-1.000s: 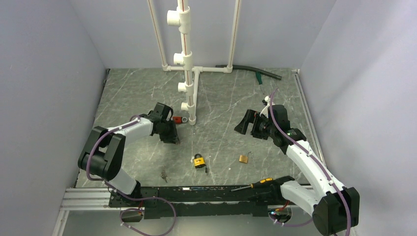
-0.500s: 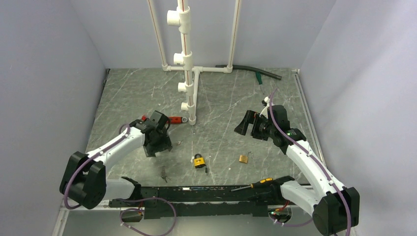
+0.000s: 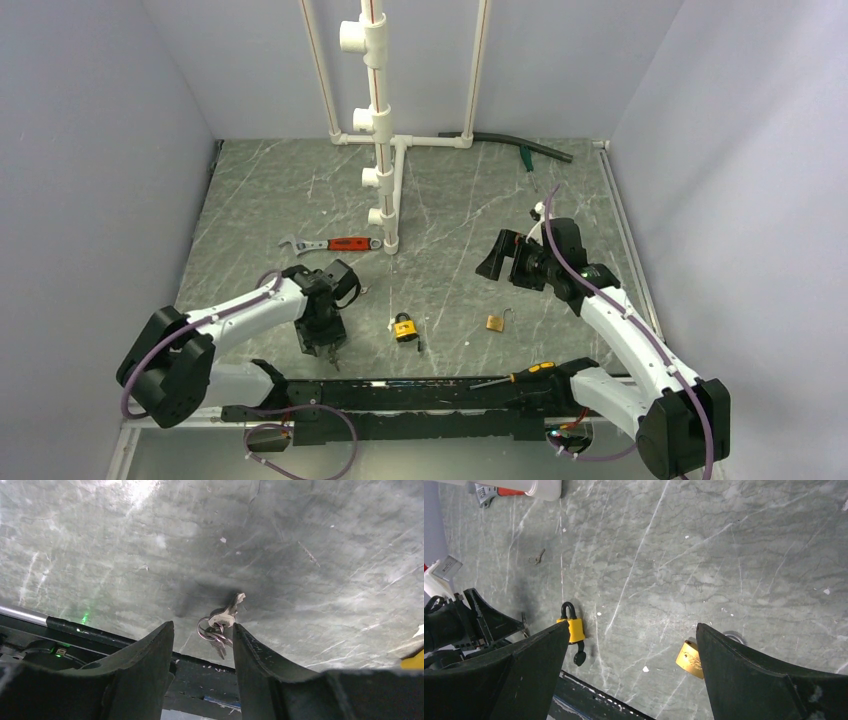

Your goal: Unlock with the key

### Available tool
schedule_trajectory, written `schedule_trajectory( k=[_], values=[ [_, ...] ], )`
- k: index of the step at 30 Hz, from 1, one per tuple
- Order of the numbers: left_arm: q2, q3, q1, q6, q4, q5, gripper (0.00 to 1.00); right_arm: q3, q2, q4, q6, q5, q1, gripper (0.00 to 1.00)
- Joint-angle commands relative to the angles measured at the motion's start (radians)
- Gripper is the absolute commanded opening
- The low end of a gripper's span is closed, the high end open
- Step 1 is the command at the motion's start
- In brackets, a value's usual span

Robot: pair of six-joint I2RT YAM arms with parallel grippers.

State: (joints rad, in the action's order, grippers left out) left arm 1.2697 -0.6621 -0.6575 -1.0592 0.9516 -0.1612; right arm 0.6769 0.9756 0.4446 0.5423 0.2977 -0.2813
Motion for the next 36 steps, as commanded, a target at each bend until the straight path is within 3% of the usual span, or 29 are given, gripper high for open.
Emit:
schedule_trajectory(
  k=[1,16,21,26,36],
  values=[
    [-0.034,0.015,-0.011,0.007,-0.045,0.012,0.51,-0.004,-0.011,-0.004,-0.011,0.014,-0.005,1.0],
    [-0.032,0.08,-0.013,0.114,-0.222,0.032,0.37,-0.019,-0.029,0.006,0.008,0.009,-0.019,1.0],
    [-0.009,0.094,-0.013,0.12,-0.272,0.042,0.22,-0.03,-0.04,0.0,0.017,0.006,-0.022,1.0],
    [0.009,0.097,-0.013,0.133,-0.299,0.051,0.0,-0.032,-0.036,0.005,0.013,0.002,-0.025,1.0],
    [-0.089,0.054,-0.019,0.155,-0.292,0.077,0.0,-0.026,-0.05,0.002,0.017,0.002,-0.039,1.0]
  ],
)
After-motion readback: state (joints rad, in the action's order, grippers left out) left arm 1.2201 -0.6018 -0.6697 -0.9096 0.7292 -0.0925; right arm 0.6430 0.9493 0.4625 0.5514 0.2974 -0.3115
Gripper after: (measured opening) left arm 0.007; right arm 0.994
